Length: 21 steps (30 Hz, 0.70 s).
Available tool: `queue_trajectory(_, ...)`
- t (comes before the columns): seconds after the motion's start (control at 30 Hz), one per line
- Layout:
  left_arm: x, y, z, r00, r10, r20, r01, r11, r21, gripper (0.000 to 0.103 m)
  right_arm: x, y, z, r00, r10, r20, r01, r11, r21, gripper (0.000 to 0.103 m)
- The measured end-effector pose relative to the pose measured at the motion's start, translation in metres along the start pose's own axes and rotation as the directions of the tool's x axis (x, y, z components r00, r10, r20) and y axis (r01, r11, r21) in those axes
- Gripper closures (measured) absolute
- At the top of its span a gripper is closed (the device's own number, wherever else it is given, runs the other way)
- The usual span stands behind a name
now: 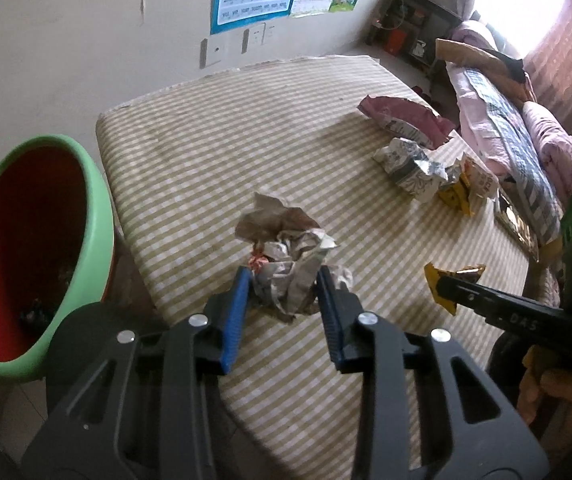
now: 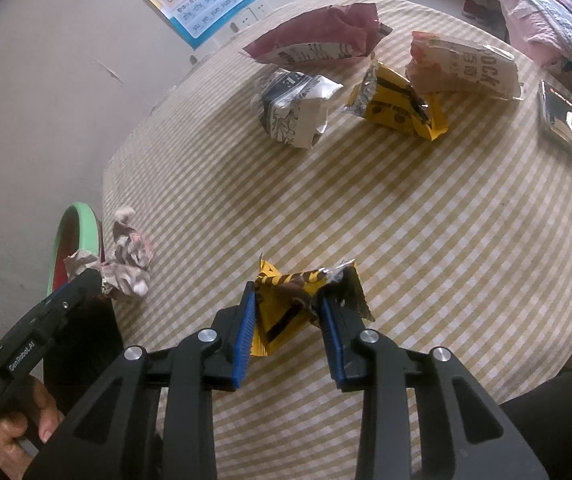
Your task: Collect trash
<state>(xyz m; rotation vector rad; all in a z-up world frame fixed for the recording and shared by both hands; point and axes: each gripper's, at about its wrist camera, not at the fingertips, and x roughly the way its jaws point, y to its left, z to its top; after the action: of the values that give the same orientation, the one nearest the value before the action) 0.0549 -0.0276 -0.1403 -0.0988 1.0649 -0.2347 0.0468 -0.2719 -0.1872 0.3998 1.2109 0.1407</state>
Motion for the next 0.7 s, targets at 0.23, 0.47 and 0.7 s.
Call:
queue_trajectory(0.23, 0.004, 0.001, -0.002, 1.000, -0.010, -0.018, 0.010, 1.000, -0.004, 0.070, -0.001, 0.000, -0.001, 1.000, -0.002, 0.005, 0.002, 1.000, 0.003, 0.073)
queue_trajectory(0.47, 0.009, 0.002, 0.003, 0.999, -0.046, -0.016, 0.045, 0.998, -0.036, 0.046, 0.000, -0.001, -0.001, 1.000, 0.007, -0.002, -0.007, 1.000, 0.007, 0.073)
queue_trajectory(0.7, 0.033, -0.008, 0.007, 0.997, -0.030, -0.077, 0.030, 1.000, 0.004, 0.040, 0.001, -0.003, 0.000, 1.000, 0.017, -0.005, -0.016, 1.000, 0.018, 0.072)
